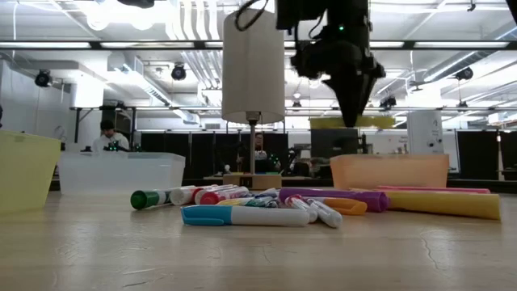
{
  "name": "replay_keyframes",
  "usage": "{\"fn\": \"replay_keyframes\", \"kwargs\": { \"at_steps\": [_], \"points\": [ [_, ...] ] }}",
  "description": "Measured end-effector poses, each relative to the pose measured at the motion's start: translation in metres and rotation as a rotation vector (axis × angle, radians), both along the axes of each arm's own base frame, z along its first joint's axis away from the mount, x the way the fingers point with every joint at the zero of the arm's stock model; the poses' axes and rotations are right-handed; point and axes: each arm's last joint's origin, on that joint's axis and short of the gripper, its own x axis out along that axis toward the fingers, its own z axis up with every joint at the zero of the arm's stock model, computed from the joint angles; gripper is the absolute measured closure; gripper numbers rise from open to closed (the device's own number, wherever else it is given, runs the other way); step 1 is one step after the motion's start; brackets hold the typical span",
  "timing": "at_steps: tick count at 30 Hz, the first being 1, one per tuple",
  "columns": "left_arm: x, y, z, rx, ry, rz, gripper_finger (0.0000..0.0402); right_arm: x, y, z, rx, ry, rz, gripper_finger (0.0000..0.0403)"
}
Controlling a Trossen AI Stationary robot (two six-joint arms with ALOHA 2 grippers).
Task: Pick & Place Markers
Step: Put the light yellow highlighter pen into the orange bin
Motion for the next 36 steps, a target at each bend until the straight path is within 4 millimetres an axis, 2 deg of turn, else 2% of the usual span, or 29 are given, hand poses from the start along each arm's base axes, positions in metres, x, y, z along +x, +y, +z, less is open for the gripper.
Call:
{"fn": "replay_keyframes", "kwargs": {
  "at_steps": [4, 9, 17, 20, 27, 36],
  "points": [
    [0.0, 0.0, 0.0, 0.0, 0.001, 0.0, 0.0401, -0.019, -0.026, 0.017, -0.058, 0.007, -0.027, 0.0354],
    [0.0, 0.0, 0.0, 0.001, 0.002, 0.0, 0.0401, -0.044, -0.062, 0.018, -0.057, 0.023, -0.092, 0.0354],
    [0.0, 0.001, 0.0, 0.037, 0.0, 0.028, 0.0401, -0.071, -0.105, -0.007, -0.012, 0.037, -0.105, 0.0354],
    [0.001, 0.001, 0.0, 0.034, 0.001, 0.047, 0.0401, -0.076, -0.111, -0.018, 0.005, 0.076, -0.1, 0.0351],
    [0.001, 0.003, 0.0, 0.045, 0.001, 0.12, 0.0401, -0.081, -0.117, -0.036, 0.014, 0.092, -0.091, 0.0313],
    [0.001, 0.004, 0.0, 0.042, 0.002, 0.134, 0.0401, -0.084, -0.115, -0.043, 0.019, 0.108, -0.092, 0.0331]
  ]
}}
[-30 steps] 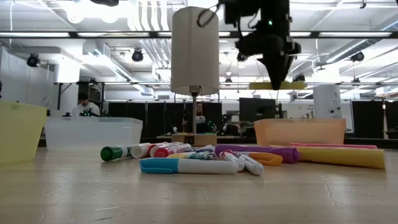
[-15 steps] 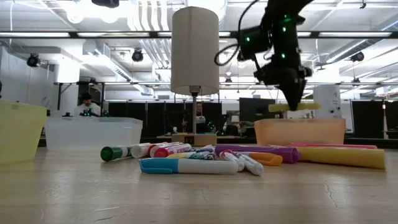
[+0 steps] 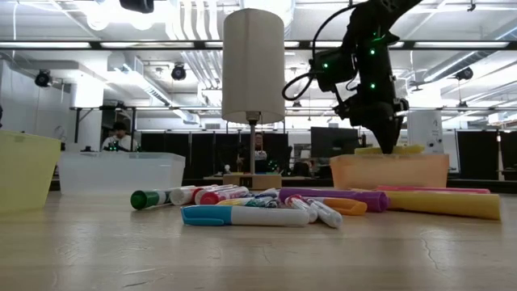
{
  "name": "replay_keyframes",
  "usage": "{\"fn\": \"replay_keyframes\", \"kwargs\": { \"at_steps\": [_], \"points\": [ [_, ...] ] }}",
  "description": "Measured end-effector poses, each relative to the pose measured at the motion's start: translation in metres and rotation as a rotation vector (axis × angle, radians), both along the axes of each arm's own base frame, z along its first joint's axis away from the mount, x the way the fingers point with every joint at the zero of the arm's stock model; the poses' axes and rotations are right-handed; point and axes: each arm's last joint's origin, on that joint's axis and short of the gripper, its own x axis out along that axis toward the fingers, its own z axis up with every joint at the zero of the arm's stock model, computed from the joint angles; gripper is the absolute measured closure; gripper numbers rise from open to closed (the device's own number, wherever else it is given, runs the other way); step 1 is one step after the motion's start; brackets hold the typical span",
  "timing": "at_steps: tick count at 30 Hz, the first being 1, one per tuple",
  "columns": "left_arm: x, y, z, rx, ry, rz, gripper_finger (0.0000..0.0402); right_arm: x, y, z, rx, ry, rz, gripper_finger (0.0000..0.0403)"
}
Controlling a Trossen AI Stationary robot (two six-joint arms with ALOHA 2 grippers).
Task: Pick & Place Markers
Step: Put the light yellow highlighter pen into the orange bin, then put the right pink highlighter pen into the orange bin
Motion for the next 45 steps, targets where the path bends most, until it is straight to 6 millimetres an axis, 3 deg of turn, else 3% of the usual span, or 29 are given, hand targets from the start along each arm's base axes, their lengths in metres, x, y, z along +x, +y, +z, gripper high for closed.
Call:
{"fn": "replay_keyframes", "kwargs": {
  "at_steps": [14, 20, 27, 33, 38, 45],
  "points": [
    [0.0, 0.0, 0.0, -0.005, -0.001, -0.014, 0.0401, 0.013, -0.004, 0.024, -0.037, -0.099, -0.055, 0.0269],
    [0.0, 0.0, 0.0, -0.024, -0.002, -0.017, 0.0401, 0.028, 0.003, 0.046, 0.128, -0.272, -0.122, 0.0251],
    [0.0, 0.0, 0.0, -0.025, -0.001, -0.018, 0.0401, 0.057, 0.038, 0.08, 0.326, -0.489, 0.018, 0.026],
    [0.0, 0.0, 0.0, -0.024, 0.0, -0.018, 0.0401, 0.068, 0.077, 0.095, 0.428, -0.541, 0.089, 0.027],
    [0.0, 0.0, 0.0, -0.02, 0.0, -0.018, 0.0401, 0.074, 0.103, 0.09, 0.493, -0.567, 0.113, 0.0275],
    [0.0, 0.0, 0.0, -0.019, 0.003, -0.018, 0.0401, 0.066, 0.13, 0.06, 0.526, -0.453, 0.065, 0.0274]
  ]
}}
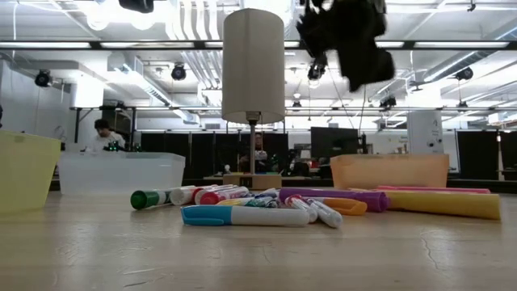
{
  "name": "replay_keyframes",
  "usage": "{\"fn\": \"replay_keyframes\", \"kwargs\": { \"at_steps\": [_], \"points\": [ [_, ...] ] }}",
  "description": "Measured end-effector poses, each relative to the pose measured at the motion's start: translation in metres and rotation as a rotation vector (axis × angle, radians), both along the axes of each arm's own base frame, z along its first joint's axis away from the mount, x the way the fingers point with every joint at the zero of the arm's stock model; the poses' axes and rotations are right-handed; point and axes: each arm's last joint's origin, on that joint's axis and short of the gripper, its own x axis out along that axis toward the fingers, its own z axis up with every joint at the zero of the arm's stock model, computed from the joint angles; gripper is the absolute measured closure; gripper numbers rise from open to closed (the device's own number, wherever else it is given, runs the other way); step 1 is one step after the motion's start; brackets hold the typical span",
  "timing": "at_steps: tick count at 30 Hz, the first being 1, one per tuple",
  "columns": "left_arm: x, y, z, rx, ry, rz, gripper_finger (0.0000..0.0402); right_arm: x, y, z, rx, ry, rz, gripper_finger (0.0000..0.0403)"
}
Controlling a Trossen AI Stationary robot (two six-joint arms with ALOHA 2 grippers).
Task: Pick & Place Markers
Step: Put the right pink highlighter pen into the orange bin
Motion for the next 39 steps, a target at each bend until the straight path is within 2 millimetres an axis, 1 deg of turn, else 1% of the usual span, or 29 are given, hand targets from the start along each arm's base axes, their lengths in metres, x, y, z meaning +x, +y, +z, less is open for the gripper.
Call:
{"fn": "replay_keyframes", "kwargs": {
  "at_steps": [4, 8, 12, 14, 21, 26, 30, 35, 39],
  "points": [
    [0.0, 0.0, 0.0, 0.001, 0.005, 0.0, 0.0401, -0.011, 0.01, -0.025, 0.007, 0.106, -0.012, 0.0271],
    [0.0, 0.0, 0.0, 0.001, 0.004, 0.0, 0.0401, -0.023, 0.009, -0.048, -0.003, 0.212, -0.07, 0.0265],
    [0.0, 0.0, 0.0, 0.003, 0.004, 0.0, 0.0401, -0.033, 0.008, -0.064, -0.097, 0.271, -0.129, 0.0259],
    [0.0, 0.0, 0.0, 0.003, 0.004, 0.0, 0.0401, -0.034, 0.007, -0.071, -0.133, 0.265, -0.152, 0.0256],
    [0.0, 0.0, 0.0, 0.002, 0.004, 0.001, 0.0401, -0.04, 0.005, -0.094, -0.18, 0.241, -0.204, 0.0252],
    [0.0, 0.0, 0.0, 0.002, 0.004, 0.001, 0.0401, -0.045, 0.005, -0.11, -0.172, 0.221, -0.243, 0.0254],
    [0.0, 0.0, 0.0, 0.001, 0.004, 0.002, 0.0401, -0.048, 0.005, -0.116, -0.167, 0.213, -0.243, 0.0257],
    [0.0, 0.0, 0.0, 0.0, 0.003, 0.007, 0.0401, -0.05, 0.005, -0.126, -0.182, 0.247, -0.233, 0.0273],
    [0.001, 0.0, -0.001, -0.001, 0.004, 0.013, 0.0401, -0.049, 0.006, -0.132, -0.187, 0.269, -0.216, 0.0305]
  ]
}}
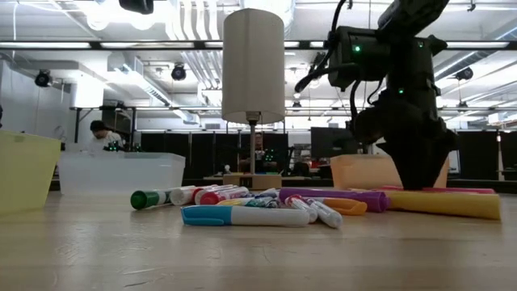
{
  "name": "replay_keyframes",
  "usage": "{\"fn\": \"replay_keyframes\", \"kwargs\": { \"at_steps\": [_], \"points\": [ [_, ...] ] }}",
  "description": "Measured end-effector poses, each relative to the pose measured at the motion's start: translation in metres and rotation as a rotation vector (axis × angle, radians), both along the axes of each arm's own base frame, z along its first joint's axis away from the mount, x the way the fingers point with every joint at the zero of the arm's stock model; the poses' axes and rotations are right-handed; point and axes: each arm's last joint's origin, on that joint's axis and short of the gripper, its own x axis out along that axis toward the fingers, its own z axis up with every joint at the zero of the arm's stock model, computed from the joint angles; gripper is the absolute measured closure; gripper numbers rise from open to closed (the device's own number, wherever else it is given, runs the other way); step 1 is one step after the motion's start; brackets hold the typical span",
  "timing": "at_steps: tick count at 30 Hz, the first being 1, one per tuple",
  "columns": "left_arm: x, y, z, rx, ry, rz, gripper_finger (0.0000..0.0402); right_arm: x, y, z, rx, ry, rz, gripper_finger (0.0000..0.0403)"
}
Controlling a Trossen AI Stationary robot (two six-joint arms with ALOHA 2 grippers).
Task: Pick & Place Markers
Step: Put the right pink highlighter pen into the orange bin
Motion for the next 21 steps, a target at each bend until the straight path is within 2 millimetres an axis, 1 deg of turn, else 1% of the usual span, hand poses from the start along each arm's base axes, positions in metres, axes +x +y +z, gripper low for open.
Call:
{"fn": "replay_keyframes", "kwargs": {
  "at_steps": [4, 7, 9, 12, 15, 17, 21],
  "points": [
    [0.001, 0.0, -0.001, -0.004, 0.004, -0.001, 0.0401, 0.003, 0.002, 0.006, 0.002, -0.018, 0.04, 0.0352],
    [0.001, 0.0, -0.001, -0.004, 0.004, -0.001, 0.0401, 0.015, 0.004, 0.019, 0.022, -0.087, 0.06, 0.0354],
    [0.001, 0.0, -0.001, -0.003, 0.004, -0.001, 0.0401, 0.021, 0.004, 0.036, 0.032, -0.139, 0.075, 0.0354],
    [0.002, 0.0, -0.001, -0.003, 0.006, -0.001, 0.0401, 0.037, 0.005, 0.06, 0.029, -0.23, 0.093, 0.0354],
    [0.003, 0.0, -0.002, -0.002, 0.013, -0.001, 0.0401, 0.049, 0.004, 0.091, -0.048, -0.273, 0.127, 0.0354],
    [0.005, 0.0, -0.003, -0.002, 0.019, -0.001, 0.0401, 0.051, 0.001, 0.112, -0.131, -0.265, 0.156, 0.0354],
    [0.007, 0.0, -0.004, -0.001, 0.028, -0.001, 0.0401, 0.047, -0.013, 0.151, -0.321, -0.187, 0.218, 0.0354]
  ]
}}
